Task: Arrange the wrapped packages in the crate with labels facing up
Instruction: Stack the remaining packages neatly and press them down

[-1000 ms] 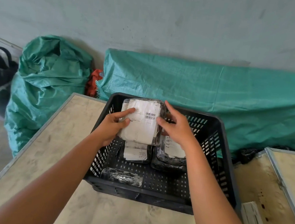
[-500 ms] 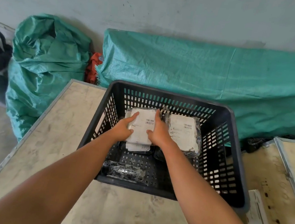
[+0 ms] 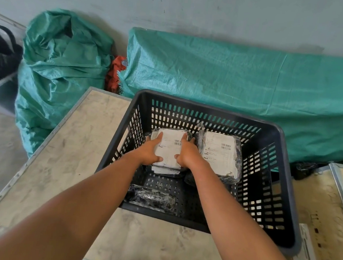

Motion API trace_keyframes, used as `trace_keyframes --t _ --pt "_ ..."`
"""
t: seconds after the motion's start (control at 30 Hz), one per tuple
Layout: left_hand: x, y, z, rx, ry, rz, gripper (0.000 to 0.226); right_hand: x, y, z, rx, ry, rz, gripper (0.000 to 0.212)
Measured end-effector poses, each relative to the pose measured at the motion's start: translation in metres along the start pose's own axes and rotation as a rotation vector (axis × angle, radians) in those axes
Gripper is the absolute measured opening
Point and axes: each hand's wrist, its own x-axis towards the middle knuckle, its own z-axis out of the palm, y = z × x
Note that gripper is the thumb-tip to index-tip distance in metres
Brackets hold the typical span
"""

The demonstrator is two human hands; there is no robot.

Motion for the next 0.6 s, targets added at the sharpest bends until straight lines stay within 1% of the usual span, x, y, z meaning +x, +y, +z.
trace_keyframes --t 0.2,0.43,0.6 --pt "0.0074 -0.0042 0.0084 0.103 0.097 0.066 0.107 -0.0015 -0.0002 0.0041 0.014 0.025 0.009 0.099" --pt "0.0083 -0.0065 0.0089 0.105 0.096 0.079 0.106 -0.0022 -0.0024 -0.0007 -0.027 -0.002 0.028 0.097" --pt "0.0069 -0.0032 0.0099 0.102 0.113 0.064 0.105 -0.0019 -0.0042 -0.0009 -0.033 0.022 0.045 0.097"
